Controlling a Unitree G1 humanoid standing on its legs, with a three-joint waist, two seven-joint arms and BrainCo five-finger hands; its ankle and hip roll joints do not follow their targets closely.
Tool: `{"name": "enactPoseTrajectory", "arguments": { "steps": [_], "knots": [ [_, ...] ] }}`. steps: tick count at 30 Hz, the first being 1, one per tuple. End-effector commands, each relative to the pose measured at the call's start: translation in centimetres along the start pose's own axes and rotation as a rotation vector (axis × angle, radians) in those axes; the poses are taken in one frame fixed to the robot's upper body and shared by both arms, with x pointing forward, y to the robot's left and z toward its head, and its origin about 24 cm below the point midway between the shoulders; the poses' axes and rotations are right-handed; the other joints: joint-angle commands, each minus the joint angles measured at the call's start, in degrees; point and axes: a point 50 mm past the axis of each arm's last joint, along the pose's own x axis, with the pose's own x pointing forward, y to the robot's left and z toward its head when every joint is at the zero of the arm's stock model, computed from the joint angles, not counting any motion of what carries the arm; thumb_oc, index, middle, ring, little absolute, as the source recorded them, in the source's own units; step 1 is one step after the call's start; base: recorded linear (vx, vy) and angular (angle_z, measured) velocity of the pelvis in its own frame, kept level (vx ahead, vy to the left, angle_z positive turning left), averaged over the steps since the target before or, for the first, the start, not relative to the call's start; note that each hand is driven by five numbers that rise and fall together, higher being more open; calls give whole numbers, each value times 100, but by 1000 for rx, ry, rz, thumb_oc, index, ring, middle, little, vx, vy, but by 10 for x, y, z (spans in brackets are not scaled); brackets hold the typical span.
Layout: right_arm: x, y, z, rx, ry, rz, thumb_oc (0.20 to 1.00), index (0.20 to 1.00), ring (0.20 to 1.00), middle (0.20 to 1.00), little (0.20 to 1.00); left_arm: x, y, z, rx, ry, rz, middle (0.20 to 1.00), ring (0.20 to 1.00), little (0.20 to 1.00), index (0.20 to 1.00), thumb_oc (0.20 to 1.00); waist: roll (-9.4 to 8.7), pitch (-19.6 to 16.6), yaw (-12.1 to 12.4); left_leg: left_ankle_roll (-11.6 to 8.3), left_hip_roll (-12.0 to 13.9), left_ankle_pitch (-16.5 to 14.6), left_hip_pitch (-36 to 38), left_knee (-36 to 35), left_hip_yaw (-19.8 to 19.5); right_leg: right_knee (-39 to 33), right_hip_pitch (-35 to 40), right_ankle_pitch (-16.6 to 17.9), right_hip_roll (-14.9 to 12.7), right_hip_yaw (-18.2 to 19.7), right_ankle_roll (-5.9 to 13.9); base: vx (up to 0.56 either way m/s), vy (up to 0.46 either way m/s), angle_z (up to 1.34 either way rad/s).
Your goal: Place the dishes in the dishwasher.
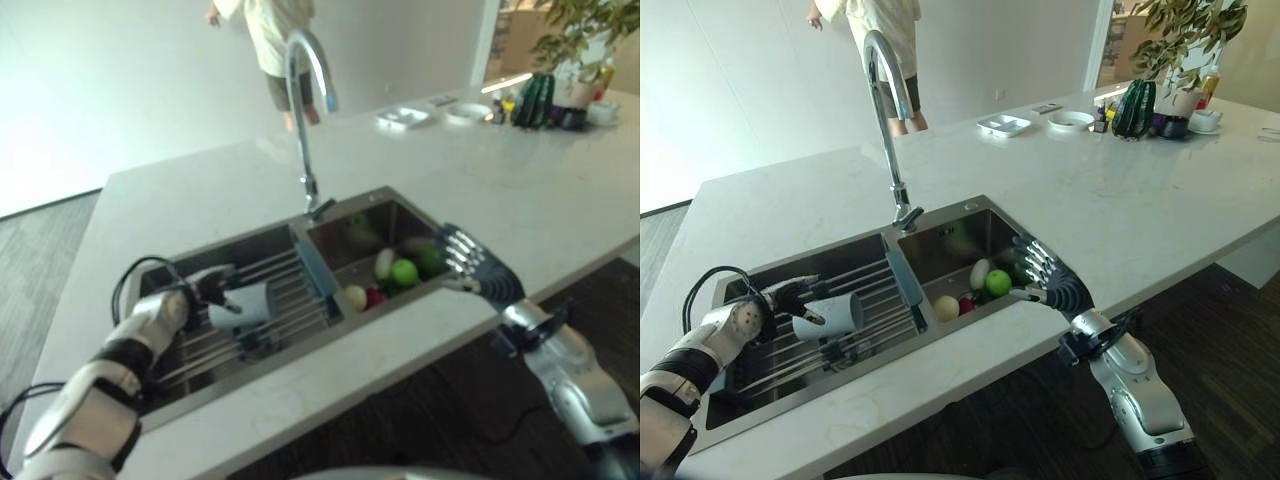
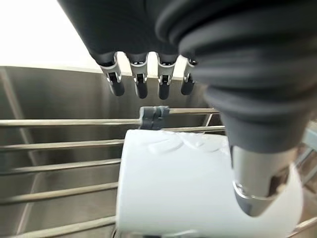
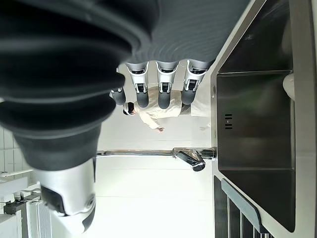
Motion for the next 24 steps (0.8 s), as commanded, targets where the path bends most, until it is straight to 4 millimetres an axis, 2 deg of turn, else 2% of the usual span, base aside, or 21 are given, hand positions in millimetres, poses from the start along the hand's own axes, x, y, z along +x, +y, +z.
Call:
{"name": "enactPoseTrajectory", "arguments": {
  "steps": [1,24],
  "knots": [
    [10,-2,27,-42,-135,30,1000,1000,1000,1000,1000,-1,28,-7,9,39,69,1000,1000,1000,1000,1000,65,105,-126,427,-297,-340,-43,53,-259,28,419,-429,114,3,169,-7,5,-14],
    [6,0,26,-30,-128,37,1000,1000,1000,1000,1000,5,-3,-13,-21,101,-70,1000,1000,1000,1000,1000,94,84,-336,467,-296,-403,12,53,-52,28,337,-407,135,148,208,-6,-3,-3]
  ]
}}
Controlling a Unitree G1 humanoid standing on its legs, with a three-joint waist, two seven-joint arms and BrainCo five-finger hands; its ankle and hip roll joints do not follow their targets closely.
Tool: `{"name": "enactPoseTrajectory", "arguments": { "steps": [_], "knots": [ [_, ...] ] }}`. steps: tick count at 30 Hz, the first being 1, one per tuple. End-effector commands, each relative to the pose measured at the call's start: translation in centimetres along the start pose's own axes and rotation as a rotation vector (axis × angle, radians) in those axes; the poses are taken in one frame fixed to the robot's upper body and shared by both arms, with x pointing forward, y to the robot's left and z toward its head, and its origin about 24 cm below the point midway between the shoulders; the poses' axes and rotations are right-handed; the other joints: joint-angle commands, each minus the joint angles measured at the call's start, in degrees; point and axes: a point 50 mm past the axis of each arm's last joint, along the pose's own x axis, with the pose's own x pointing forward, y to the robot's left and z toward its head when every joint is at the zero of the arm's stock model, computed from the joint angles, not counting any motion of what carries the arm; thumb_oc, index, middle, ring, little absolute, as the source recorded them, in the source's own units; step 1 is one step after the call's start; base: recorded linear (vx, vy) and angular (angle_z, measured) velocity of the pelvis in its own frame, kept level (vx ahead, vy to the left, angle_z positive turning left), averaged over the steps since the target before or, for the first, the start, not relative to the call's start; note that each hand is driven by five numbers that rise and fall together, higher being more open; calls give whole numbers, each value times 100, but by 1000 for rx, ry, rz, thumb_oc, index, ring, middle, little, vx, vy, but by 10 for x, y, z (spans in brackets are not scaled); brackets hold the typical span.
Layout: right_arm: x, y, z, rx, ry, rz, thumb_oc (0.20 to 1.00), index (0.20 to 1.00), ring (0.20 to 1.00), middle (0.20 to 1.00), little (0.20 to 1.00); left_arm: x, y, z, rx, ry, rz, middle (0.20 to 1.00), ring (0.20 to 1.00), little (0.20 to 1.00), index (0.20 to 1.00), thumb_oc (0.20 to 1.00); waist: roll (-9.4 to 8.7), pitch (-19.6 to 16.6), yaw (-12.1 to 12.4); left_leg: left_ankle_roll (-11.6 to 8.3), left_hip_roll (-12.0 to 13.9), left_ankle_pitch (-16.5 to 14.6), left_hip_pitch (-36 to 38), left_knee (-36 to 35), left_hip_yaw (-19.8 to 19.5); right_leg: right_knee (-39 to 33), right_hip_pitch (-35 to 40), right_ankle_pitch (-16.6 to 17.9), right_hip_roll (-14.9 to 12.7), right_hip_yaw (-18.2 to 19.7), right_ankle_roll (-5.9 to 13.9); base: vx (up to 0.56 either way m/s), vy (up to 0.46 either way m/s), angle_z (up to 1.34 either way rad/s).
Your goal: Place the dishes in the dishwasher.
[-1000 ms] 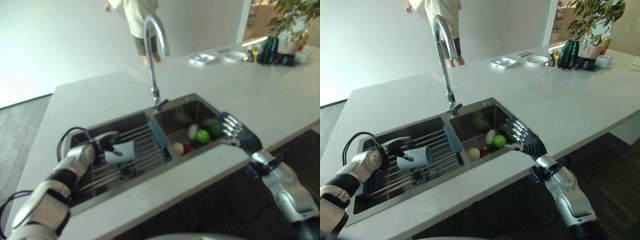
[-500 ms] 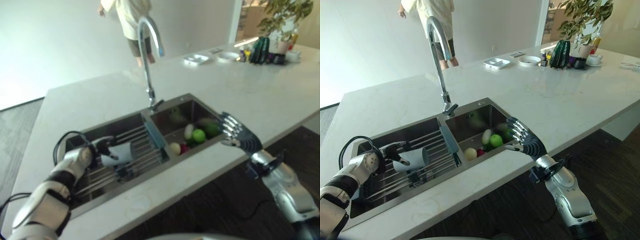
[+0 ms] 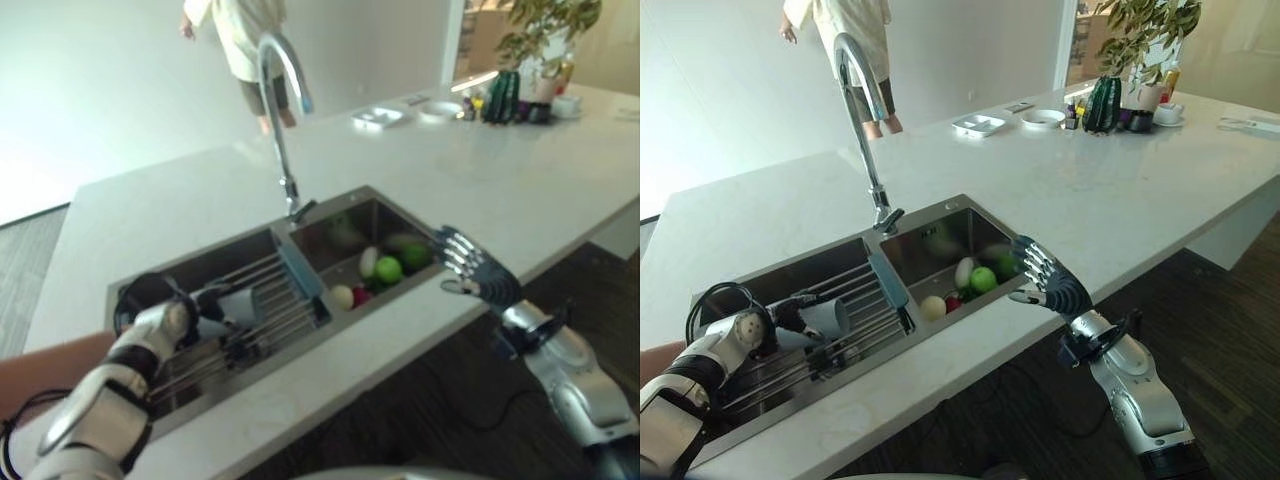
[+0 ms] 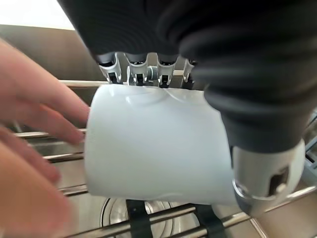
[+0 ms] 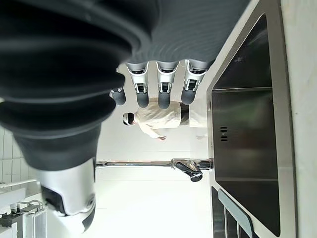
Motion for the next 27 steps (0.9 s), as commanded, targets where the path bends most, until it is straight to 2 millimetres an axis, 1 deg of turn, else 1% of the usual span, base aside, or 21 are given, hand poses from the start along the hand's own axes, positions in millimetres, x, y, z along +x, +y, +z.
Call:
{"name": "enactPoseTrajectory", "arguments": {
  "steps": [1,3,7,13,14,15,16,25,27],
  "knots": [
    [8,-1,28,-35,-136,23,1000,1000,1000,1000,1000,0,21,-2,21,36,44,1000,1000,1000,1000,1000,91,105,-75,467,-261,-372,-12,53,-277,6,429,-468,128,-79,178,0,0,0],
    [9,0,27,-33,-135,22,1000,1000,1000,1000,1000,0,18,-4,18,46,34,1000,1000,1000,1000,1000,95,103,-79,471,-265,-373,-9,53,-272,6,429,-467,129,-69,177,0,0,0],
    [10,2,27,-32,-133,25,1000,1000,1000,1000,1000,0,8,-14,4,97,-3,1000,1000,1000,1000,1000,109,102,-95,472,-264,-369,3,53,-251,6,435,-473,131,-53,179,0,0,0],
    [12,5,29,-31,-130,30,1000,1000,1000,1000,1000,-1,-14,-29,-24,188,-100,1000,1000,1000,1000,1000,119,97,-120,476,-262,-379,13,53,-243,6,431,-482,126,-64,182,0,0,0],
    [12,6,28,-30,-129,31,1000,1000,1000,1000,1000,0,-18,-31,-24,196,-111,576,576,576,576,576,116,95,-123,477,-259,-387,19,53,-242,6,434,-489,125,-69,185,0,0,0],
    [13,5,28,-29,-128,32,1000,1000,1000,1000,1000,0,-20,-31,-23,198,-111,316,316,316,316,316,114,95,-127,476,-256,-389,22,53,-235,6,437,-493,123,-72,185,0,0,0],
    [13,5,28,-29,-128,34,1000,1000,1000,1000,1000,0,-20,-31,-23,194,-109,200,200,200,200,200,112,96,-130,475,-256,-388,25,53,-231,6,441,-495,123,-73,185,0,0,0],
    [13,6,28,-34,-131,40,1000,1000,1000,1000,1000,1,-17,-25,-18,151,-85,200,200,200,200,200,103,125,-90,470,-259,-375,25,53,-242,7,457,-495,114,-121,180,0,0,0],
    [13,6,28,-35,-131,36,1000,1000,1000,1000,1000,1,-12,-21,-15,127,-69,200,200,200,200,200,97,135,-64,471,-263,-372,19,53,-263,12,460,-498,113,-139,175,0,0,0]
  ]
}}
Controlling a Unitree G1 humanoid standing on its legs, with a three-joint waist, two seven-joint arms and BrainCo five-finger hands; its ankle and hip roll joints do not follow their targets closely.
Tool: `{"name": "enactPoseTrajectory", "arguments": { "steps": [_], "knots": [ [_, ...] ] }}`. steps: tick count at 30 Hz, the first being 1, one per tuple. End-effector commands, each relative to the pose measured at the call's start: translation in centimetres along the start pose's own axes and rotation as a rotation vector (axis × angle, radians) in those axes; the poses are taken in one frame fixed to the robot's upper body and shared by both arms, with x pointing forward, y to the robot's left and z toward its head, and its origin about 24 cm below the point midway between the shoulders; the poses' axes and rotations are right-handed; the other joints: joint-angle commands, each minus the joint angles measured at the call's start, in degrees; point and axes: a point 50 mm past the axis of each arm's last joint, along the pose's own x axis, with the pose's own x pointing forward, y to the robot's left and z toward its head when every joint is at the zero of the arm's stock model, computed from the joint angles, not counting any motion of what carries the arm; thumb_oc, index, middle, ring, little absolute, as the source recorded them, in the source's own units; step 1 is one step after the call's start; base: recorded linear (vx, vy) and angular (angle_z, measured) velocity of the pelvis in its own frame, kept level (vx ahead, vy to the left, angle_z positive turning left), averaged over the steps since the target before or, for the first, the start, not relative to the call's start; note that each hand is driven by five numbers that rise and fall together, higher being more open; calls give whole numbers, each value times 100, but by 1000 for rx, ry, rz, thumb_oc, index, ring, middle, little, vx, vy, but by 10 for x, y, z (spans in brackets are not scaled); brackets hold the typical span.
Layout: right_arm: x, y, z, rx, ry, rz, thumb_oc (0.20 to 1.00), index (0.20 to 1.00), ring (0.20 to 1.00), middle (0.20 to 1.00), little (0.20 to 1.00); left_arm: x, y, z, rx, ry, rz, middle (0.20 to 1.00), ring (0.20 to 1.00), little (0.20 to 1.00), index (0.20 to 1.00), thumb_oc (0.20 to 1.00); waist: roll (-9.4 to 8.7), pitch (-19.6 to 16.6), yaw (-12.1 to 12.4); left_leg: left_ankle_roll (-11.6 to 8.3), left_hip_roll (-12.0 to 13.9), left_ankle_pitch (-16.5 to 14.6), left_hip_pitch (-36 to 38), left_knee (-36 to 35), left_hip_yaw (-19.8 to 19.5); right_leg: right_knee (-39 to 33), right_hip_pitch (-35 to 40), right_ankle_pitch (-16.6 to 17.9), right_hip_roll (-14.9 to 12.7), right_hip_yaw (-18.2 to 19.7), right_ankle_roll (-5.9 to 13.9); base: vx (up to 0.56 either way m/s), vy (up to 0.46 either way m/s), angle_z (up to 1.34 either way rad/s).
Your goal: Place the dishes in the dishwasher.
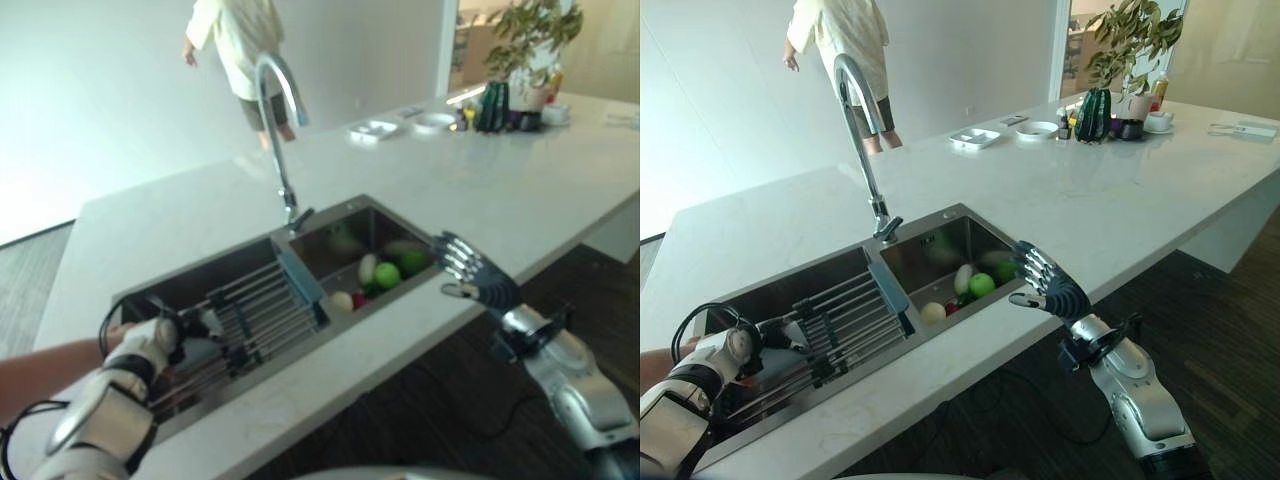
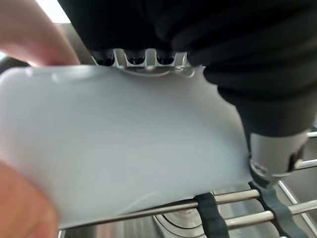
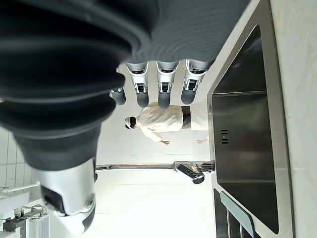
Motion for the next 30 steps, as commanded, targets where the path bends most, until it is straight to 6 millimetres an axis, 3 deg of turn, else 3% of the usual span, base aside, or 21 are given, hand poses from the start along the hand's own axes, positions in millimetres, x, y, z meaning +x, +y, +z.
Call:
{"name": "enactPoseTrajectory", "arguments": {
  "steps": [1,20,21,22,30],
  "knots": [
    [14,6,33,-47,-166,47,1000,1000,1000,1000,1000,1,8,16,9,-69,20,200,200,200,200,200,41,297,-29,447,-274,-299,-36,55,-287,47,438,-451,131,-152,232,0,0,0],
    [16,10,30,-33,-169,41,1000,1000,1000,1000,1000,-2,16,24,7,-128,77,200,200,200,200,200,38,344,77,445,-303,-288,-47,55,-374,51,464,-437,96,-256,237,0,0,0],
    [16,10,30,-32,-170,37,1000,1000,1000,1000,1000,-2,20,27,-38,-137,91,429,429,429,429,429,36,352,96,447,-307,-288,-48,55,-392,49,469,-435,95,-260,234,0,0,0],
    [16,10,30,-32,-170,36,1000,1000,1000,1000,1000,-3,22,27,-57,-136,99,1000,1000,1000,1000,1000,39,356,109,450,-312,-292,-50,55,-404,48,472,-435,96,-264,234,-2,-15,3],
    [16,11,31,-30,-177,27,1000,1000,1000,1000,1000,-8,38,37,22,-177,216,1000,1000,1000,1000,1000,41,399,168,445,-310,-284,-70,55,-469,51,472,-427,91,-284,231,-1,-2,0]
  ]
}}
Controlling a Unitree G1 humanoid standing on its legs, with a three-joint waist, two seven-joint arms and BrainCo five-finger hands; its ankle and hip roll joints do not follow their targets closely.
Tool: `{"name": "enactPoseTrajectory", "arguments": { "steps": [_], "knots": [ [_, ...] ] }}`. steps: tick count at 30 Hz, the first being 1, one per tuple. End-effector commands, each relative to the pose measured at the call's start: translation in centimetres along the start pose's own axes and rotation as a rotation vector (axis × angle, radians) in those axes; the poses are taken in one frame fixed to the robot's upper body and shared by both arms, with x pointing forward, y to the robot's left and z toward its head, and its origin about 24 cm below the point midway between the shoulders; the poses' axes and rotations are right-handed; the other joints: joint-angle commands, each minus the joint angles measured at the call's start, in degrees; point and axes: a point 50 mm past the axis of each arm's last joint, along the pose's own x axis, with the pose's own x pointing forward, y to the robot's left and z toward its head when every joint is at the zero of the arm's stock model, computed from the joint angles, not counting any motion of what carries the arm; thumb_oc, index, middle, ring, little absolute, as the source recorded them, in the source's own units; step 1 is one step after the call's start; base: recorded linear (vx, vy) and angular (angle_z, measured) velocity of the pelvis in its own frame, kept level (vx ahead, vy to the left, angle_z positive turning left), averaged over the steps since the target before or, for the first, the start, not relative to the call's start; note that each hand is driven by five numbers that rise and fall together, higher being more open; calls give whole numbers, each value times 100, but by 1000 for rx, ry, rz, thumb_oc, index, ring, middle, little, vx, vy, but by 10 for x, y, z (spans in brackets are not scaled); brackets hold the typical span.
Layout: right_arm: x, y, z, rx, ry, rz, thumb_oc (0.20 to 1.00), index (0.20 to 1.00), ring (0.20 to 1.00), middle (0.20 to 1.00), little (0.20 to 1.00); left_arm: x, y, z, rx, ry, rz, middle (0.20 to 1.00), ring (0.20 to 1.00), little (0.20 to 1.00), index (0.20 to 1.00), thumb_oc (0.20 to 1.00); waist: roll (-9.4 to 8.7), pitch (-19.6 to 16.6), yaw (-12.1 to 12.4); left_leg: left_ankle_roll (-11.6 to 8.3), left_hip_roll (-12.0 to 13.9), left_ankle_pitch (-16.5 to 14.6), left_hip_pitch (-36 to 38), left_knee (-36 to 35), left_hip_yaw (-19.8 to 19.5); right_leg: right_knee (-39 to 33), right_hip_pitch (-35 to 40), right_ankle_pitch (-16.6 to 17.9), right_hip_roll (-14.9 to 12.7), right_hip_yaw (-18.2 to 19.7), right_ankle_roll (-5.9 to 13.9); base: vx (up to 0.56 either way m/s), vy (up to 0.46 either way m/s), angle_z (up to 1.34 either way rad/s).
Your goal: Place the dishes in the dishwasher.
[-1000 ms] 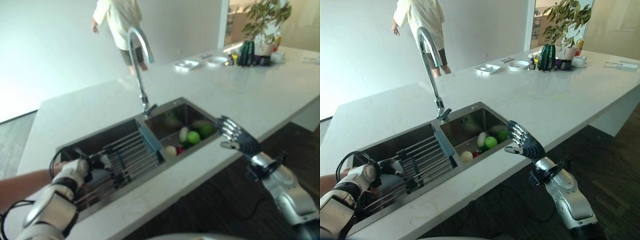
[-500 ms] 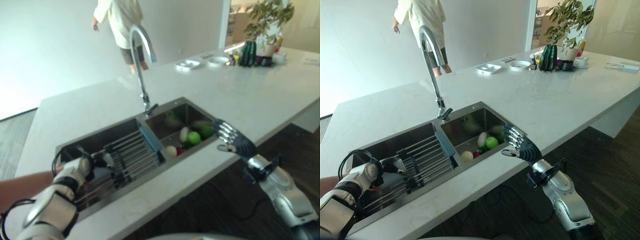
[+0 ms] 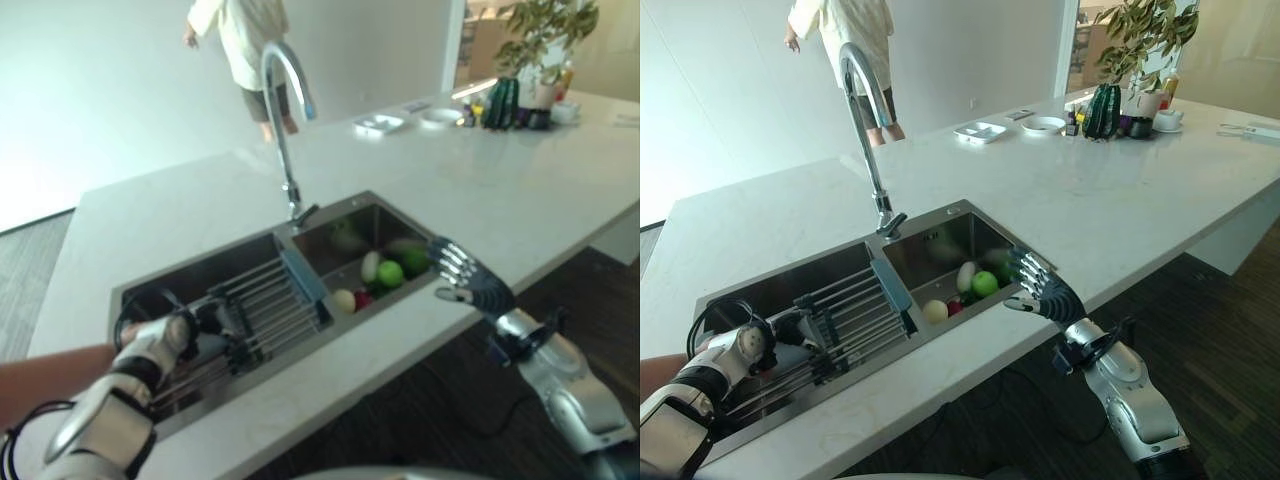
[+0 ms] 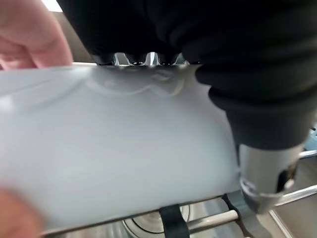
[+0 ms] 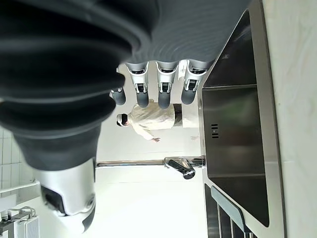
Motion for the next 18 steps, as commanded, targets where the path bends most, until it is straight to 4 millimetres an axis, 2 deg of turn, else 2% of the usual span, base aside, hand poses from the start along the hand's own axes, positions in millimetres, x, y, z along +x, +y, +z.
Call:
{"name": "enactPoseTrajectory", "arguments": {
  "steps": [1,12,18],
  "knots": [
    [14,5,37,-47,-199,36,1000,1000,1000,1000,1000,-4,41,11,16,-45,170,1000,1000,1000,1000,1000,69,319,102,420,-313,-281,-1,55,-418,48,476,-421,95,-233,190,0,0,0],
    [14,7,36,-33,-212,20,1000,1000,1000,1000,1000,-12,62,49,92,-211,343,1000,1000,1000,1000,1000,19,327,260,415,-329,-255,-70,55,-540,38,477,-413,75,-334,164,-6,-12,6],
    [14,7,34,-29,-207,25,1000,1000,1000,1000,1000,-16,68,58,106,-242,372,1000,1000,1000,1000,1000,24,329,299,415,-342,-243,-77,55,-597,40,498,-422,70,-365,159,0,0,0]
  ]
}}
